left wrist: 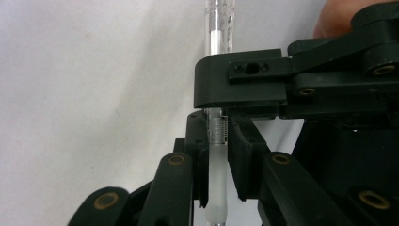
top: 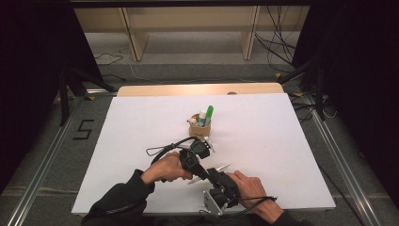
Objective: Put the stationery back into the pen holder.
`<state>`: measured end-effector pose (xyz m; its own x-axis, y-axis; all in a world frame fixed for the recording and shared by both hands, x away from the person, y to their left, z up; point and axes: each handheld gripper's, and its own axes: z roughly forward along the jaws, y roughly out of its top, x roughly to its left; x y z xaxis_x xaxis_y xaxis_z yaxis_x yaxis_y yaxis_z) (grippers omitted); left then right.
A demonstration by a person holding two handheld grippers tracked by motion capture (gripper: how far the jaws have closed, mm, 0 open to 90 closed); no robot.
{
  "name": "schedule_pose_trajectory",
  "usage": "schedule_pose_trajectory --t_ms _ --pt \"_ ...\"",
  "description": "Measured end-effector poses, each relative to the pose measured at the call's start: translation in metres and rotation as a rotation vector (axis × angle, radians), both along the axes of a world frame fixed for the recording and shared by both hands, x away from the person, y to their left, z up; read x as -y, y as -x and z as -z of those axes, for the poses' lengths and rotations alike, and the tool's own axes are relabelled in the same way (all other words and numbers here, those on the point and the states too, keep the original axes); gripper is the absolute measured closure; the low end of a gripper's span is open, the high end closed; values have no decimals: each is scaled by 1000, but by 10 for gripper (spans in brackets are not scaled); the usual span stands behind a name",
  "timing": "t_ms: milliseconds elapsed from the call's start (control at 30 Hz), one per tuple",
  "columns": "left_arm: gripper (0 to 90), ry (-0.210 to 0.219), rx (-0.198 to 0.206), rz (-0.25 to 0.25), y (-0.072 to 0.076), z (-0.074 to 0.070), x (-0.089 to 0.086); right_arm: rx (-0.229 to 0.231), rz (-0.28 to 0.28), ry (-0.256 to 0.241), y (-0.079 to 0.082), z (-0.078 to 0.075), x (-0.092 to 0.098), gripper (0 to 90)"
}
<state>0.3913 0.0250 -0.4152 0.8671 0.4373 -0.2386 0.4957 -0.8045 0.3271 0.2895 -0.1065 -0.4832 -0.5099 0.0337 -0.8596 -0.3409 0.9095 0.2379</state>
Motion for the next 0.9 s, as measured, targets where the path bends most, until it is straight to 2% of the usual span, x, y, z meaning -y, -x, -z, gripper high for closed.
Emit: schedule_pose_trajectory --t_ms 433,533,633,800,900 --pt "774 -9 -19 6 0 0 -1 21 -30 47 1 3 0 793" --pt "691 -8 -33 20 0 -2 -3 20 -19 41 1 2 1 795" --pt "607 7 -33 12 1 -7 -7 19 -18 38 0 2 2 795" --pt "508 54 -1 -14 1 -17 -20 23 -16 31 0 1 5 795" --pt "448 56 19 -22 3 -19 -28 13 -4 23 -1 0 6 795"
